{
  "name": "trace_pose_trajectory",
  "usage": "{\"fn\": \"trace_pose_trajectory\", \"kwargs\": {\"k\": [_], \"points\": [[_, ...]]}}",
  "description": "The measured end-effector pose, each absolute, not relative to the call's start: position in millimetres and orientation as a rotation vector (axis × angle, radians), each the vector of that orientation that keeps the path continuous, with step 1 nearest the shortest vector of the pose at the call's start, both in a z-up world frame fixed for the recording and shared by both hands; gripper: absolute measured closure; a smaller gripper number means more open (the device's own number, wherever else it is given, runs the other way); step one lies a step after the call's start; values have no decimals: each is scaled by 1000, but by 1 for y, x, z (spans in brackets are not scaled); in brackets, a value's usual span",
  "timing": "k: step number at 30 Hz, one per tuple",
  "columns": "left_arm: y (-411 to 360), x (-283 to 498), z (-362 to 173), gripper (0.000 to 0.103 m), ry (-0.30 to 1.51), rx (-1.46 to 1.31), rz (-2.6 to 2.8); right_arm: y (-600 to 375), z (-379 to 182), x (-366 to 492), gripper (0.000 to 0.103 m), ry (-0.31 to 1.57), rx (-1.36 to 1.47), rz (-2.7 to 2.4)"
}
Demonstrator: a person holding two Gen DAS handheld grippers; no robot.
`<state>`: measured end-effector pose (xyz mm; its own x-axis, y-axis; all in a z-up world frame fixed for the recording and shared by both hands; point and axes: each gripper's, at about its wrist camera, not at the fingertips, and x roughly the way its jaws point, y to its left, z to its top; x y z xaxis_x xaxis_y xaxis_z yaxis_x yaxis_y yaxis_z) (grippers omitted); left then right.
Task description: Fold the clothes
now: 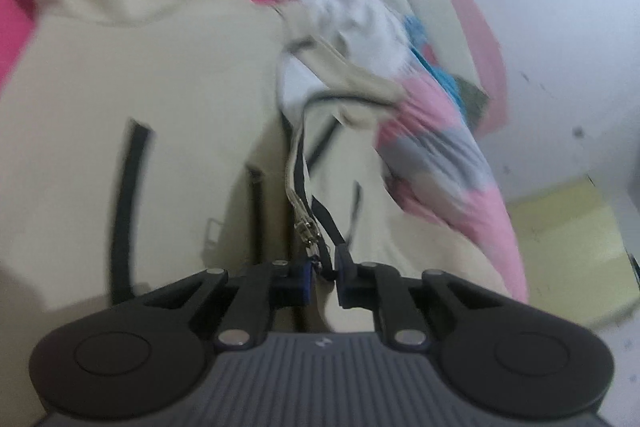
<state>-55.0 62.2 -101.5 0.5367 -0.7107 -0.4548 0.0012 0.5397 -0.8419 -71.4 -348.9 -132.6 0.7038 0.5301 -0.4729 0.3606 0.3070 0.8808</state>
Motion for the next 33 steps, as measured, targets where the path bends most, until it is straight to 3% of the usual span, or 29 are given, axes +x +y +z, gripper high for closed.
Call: {"fn": "trace_pose_trajectory", "kwargs": {"k": [10, 13, 17, 20, 22, 24, 25, 30, 33], "points": [[3, -92, -128, 92, 1039, -811, -675, -408, -135, -94, 97, 955, 1218, 111], [-5, -99, -150, 96, 1095, -810, -665, -413, -157, -100, 93, 969, 1337, 97], [-13, -111, -157, 97, 1098, -813, -702, -398, -168, -105, 75, 1002, 1359, 131], [-11, -113, -153, 97, 1071, -798, -718, -377, -174, -103, 76, 1055, 1301, 176], [-6, -112, -144, 86, 1042, -775, -722, -365, -175, -99, 76, 1084, 1233, 188], [6, -114, -131, 57, 1009, -764, -718, -363, -172, -99, 76, 1090, 1208, 187], [13, -115, -124, 52, 993, -762, -713, -363, -172, -99, 76, 1085, 1215, 185], [34, -109, -98, 42, 909, -651, -575, -359, -176, -97, 76, 1074, 1249, 191], [24, -92, -107, 43, 972, -564, -496, -350, -184, -98, 76, 1084, 1283, 200]]}}
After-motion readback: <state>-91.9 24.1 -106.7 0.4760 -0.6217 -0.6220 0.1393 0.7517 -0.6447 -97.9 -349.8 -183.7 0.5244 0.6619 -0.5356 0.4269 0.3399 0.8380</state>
